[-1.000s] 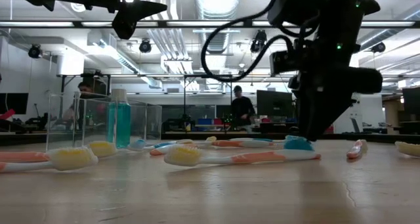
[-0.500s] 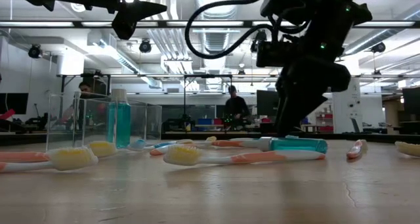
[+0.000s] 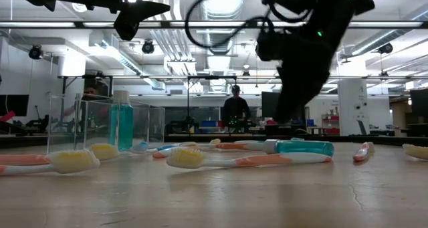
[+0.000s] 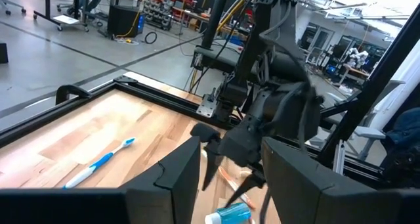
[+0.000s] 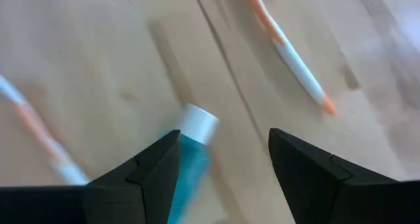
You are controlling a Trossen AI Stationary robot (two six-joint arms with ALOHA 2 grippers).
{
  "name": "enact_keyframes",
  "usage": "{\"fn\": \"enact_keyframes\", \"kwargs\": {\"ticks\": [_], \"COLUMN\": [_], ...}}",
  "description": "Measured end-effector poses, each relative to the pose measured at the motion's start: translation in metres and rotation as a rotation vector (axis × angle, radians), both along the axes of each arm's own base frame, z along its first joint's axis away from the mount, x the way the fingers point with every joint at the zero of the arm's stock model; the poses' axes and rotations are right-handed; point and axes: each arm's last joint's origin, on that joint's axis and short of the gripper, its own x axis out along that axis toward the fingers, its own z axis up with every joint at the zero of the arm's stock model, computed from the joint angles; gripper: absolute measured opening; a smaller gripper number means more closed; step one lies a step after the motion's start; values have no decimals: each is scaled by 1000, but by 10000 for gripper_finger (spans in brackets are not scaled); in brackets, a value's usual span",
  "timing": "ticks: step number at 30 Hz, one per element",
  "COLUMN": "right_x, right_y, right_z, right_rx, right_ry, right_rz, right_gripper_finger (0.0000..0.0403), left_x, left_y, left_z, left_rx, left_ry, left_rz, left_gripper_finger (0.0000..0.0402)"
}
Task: Pick & Place toothbrushing station
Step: Put the mouthwash bottle into the transparent organizer
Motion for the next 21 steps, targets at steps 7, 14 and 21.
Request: {"fn": "enact_keyframes", "kwargs": {"ticks": [7, 14, 21], "right_x": [14, 7, 0], "right_y": [2, 3, 19], "right_z": [23, 39, 32], "right_rx": [41, 148, 315], "right_ry": [-69, 89, 147], "right_rz": [-48, -140, -202], "right_gripper_finger": [224, 224, 224], "left_x": [0, 0, 0], "left_y": [0, 0, 0], "left_z": [0, 0, -1], "left_rx": [-3, -32, -32], "left_ry": [0, -3, 5], "left_rz": [9, 10, 11], "left_gripper_finger": [168, 168, 168]}}
